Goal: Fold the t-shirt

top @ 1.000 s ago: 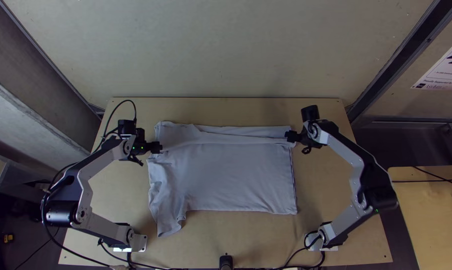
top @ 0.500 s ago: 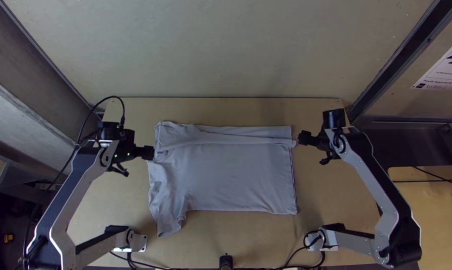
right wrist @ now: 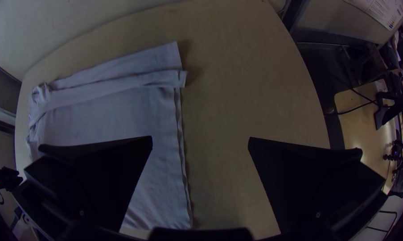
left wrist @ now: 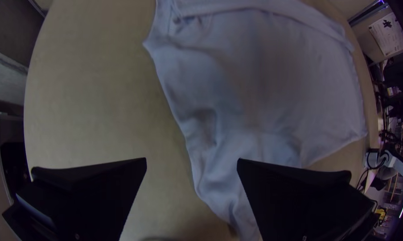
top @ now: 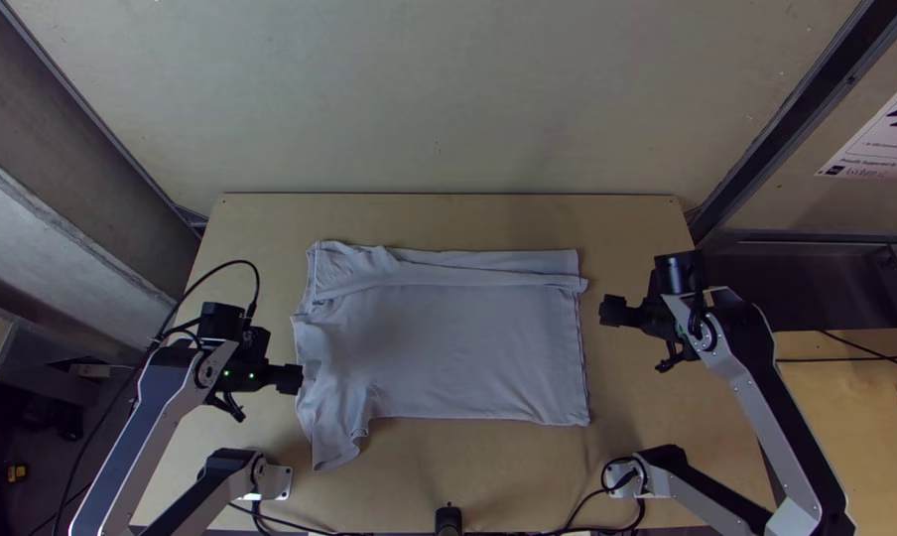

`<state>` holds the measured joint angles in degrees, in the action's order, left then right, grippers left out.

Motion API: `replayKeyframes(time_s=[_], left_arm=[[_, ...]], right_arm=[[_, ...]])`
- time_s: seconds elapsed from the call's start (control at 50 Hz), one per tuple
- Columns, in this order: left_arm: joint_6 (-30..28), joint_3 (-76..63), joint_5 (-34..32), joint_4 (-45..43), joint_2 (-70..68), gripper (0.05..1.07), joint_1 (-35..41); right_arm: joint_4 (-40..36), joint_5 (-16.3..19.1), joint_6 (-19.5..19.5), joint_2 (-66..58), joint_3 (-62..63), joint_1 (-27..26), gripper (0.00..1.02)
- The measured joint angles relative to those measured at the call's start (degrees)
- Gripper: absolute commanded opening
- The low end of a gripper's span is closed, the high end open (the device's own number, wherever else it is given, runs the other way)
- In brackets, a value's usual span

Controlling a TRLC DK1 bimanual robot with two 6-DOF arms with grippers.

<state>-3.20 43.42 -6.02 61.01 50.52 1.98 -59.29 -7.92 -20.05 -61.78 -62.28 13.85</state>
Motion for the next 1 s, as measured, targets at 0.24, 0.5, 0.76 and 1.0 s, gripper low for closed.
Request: replayKeyframes(time_s=[0.24, 0.5, 0.76, 1.0], left_arm=[[0.63, -0.09, 0.02, 6.29, 2.51, 1.01, 5.18], [1.29, -0.24, 1.31, 9.20, 7.63, 0.78, 7.34], [1.25, -0.24, 2.91, 9.09, 15.74, 0.78, 7.34], [1.53, -0.26, 4.61, 7.04, 20.68, 0.78, 8.98]], right_arm=[[-3.21, 2.43, 0.24, 0.74, 0.42, 0.79, 0.92], [-3.78, 3.37, 0.22, 0.72, 1.51, 1.16, 0.92], [-3.85, 3.87, 0.22, 0.68, 1.92, 1.42, 0.92], [-3.82, 3.89, 0.24, 0.68, 1.92, 1.40, 0.92]])
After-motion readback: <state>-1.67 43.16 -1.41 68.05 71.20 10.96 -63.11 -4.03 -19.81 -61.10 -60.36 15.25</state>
